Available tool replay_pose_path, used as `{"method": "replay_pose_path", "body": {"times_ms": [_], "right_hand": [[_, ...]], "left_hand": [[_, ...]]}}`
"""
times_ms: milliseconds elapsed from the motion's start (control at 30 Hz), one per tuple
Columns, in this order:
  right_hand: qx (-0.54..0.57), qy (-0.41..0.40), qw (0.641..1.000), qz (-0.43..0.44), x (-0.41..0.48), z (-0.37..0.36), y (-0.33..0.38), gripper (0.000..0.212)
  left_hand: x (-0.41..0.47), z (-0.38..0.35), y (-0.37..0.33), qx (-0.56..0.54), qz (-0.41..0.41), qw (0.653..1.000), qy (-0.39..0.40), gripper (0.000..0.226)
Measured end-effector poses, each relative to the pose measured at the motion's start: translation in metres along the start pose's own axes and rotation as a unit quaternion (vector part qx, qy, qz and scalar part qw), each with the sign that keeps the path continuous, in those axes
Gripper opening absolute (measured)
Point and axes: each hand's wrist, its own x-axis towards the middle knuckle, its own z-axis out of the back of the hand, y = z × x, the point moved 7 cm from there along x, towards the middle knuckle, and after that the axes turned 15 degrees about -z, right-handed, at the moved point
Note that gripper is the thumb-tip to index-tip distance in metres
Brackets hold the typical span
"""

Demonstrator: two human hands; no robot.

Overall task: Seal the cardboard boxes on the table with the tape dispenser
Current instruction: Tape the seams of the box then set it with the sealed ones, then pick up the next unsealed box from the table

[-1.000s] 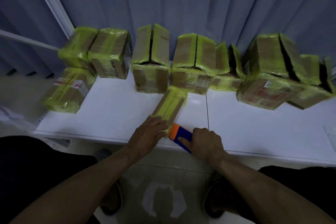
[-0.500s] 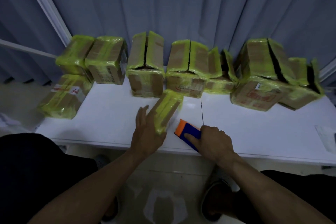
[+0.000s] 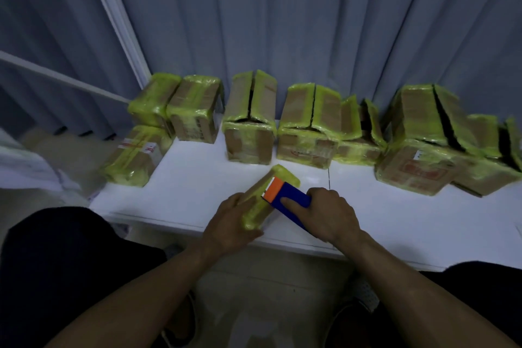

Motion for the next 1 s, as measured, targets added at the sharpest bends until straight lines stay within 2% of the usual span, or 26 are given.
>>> {"method": "replay_pose_path", "body": {"times_ms": [100, 267, 500, 733, 1000], "right_hand": [[0.016, 0.008, 0.999, 0.035, -0.003, -0.001, 0.034, 0.058], [0.037, 0.01, 0.996, 0.08, -0.006, -0.008, 0.083, 0.057], [0.112, 0.074, 0.99, 0.041, 0.025, -0.036, 0.127, 0.066], [0.159, 0.149, 0.976, 0.008, 0.06, -0.07, 0.153, 0.078], [0.202, 0.16, 0.966, 0.034, 0.064, -0.067, 0.172, 0.056]], "left_hand": [[-0.022, 0.029, 0.003, 0.054, 0.033, 0.998, -0.03, 0.058], [-0.053, 0.071, 0.025, 0.145, 0.119, 0.981, -0.055, 0.068], [-0.053, 0.135, 0.073, 0.194, 0.245, 0.945, -0.099, 0.071], [-0.014, 0.16, 0.144, 0.224, 0.245, 0.941, -0.057, 0.063], [0.002, 0.178, 0.193, 0.188, 0.287, 0.938, -0.052, 0.066]]}}
